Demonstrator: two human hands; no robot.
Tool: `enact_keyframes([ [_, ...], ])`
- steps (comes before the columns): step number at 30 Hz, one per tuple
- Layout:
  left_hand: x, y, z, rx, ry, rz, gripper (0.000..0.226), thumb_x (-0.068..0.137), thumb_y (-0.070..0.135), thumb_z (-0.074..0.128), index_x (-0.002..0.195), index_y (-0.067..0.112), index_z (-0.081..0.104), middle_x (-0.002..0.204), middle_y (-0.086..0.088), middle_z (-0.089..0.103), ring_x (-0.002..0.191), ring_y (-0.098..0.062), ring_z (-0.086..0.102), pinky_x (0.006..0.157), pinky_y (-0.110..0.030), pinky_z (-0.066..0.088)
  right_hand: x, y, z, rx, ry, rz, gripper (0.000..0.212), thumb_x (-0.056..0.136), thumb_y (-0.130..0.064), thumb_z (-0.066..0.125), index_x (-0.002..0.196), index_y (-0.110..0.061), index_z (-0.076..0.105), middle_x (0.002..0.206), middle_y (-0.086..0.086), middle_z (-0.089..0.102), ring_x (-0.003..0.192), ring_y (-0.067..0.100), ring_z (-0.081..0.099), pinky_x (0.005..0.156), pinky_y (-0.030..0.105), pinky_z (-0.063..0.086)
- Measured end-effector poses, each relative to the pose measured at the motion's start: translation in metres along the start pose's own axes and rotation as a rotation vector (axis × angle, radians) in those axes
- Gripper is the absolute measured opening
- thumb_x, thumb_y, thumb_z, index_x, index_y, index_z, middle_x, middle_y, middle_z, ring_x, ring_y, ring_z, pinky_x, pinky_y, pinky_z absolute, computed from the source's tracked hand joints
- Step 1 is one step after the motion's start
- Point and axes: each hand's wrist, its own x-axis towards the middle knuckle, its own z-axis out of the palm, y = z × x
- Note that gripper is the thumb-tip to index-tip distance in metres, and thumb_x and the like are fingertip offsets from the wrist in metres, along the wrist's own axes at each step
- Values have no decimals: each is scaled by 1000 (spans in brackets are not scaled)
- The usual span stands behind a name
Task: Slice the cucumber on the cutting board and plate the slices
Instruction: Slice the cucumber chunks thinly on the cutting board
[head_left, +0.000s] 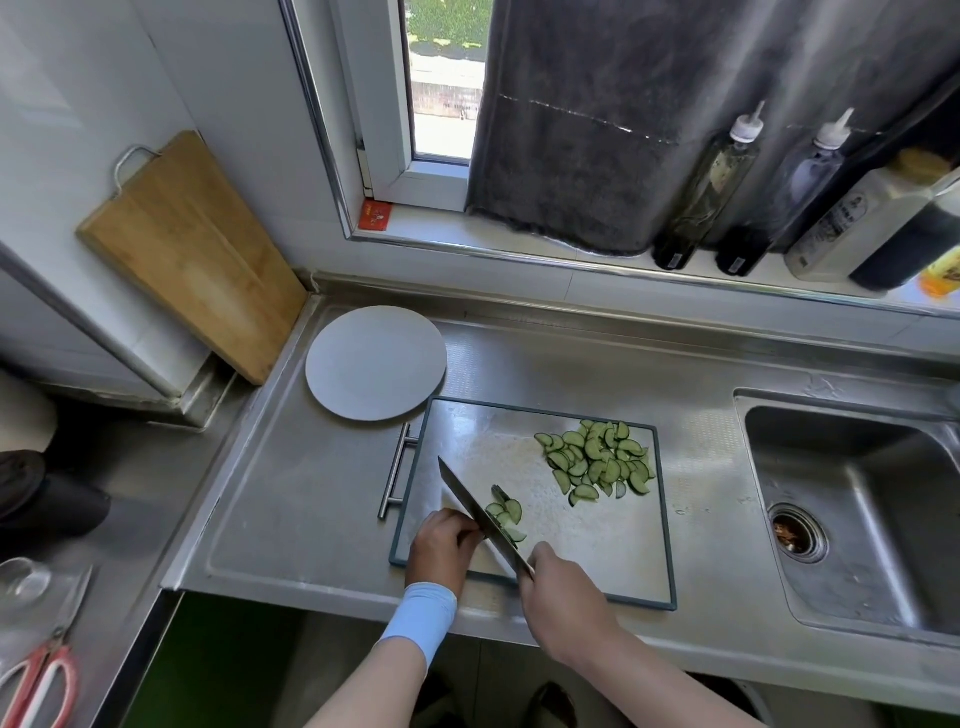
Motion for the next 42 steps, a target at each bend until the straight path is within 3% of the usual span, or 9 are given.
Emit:
enact_keyframes([
  [11,0,-2,0,-4,11,35,11,71,12,79,73,19,72,77,6,67,75,-8,56,71,-20,44,12,-5,3,5,-29,26,12,102,-28,36,97,-19,43,80,-3,54,68,15,51,50,28,32],
  [17,-1,-2,-1,-3,13,64,12,69,8,79,73,18,72,76,4,67,73,-9,56,69,-20,46,24,-8,11,16,-19,42,12,101,-28,37,100,-19,44,87,1,59,78,23,57,63,36,44],
  [21,-1,-3,0,39,-34,49,11,73,13,75,79,19,69,82,7,63,81,-9,53,74,-16,40,33,-11,7,92,-17,39,17,101,-33,41,101,-18,48,91,4,64,81,24,61,69,38,48],
  [28,16,13,5,55,-119,28,3,81,21,69,83,21,67,86,8,58,85,-9,51,77,-21,46,38,5,-30,215,42,43,20,97,-40,48,88,-22,50,81,0,64,70,18,60,57,33,42],
  [32,41,28,2,117,-275,-27,13,86,30,57,94,24,67,97,4,58,92,-15,54,82,-29,47,33,18,-62,89,127,-27,20,98,-44,41,98,-25,48,76,-6,63,67,16,58,57,32,40],
  [34,48,35,-8,108,-194,-79,14,91,25,48,98,22,60,99,3,55,91,-19,55,79,-30,45,31,26,-74,-55,172,-96,22,99,-46,40,107,-26,46,82,-6,64,72,19,58,62,33,42],
  [37,51,45,-26,-101,154,-153,15,90,16,41,99,15,54,98,2,50,89,-21,52,76,-27,36,30,37,-83,-175,216,-166,24,98,-47,45,111,-27,45,95,-4,68,82,23,63,65,32,41],
  [39,48,54,-36,-130,275,11,21,86,20,41,101,17,55,99,5,48,91,-19,51,78,-27,38,30,41,-84,-197,230,-184,23,97,-45,49,111,-28,45,96,-4,69,85,23,64,64,31,38],
  [42,39,71,-35,-11,64,415,28,88,28,48,114,30,59,113,8,51,106,-10,48,92,-24,39,30,43,-83,-211,243,-211,23,95,-44,53,110,-29,46,97,-2,69,88,25,63,64,31,35],
])
